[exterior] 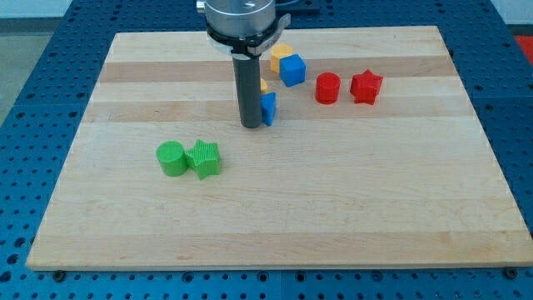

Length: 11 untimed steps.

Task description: Move the blue triangle up a bit

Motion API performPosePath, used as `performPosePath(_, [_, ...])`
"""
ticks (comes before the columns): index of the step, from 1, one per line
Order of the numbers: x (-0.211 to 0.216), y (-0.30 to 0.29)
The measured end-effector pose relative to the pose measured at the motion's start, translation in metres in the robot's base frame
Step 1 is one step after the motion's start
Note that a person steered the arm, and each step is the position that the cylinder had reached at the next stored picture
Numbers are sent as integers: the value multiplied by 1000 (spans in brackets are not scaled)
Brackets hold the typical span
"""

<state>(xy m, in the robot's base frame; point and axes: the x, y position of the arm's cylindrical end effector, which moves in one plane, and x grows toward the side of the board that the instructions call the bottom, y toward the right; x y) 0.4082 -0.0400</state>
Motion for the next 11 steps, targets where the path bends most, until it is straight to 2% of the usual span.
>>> performPosePath(3, [17, -14])
performPosePath(8, [6, -11])
performPosePath(10, [5, 45])
performPosePath(11, [-11, 55])
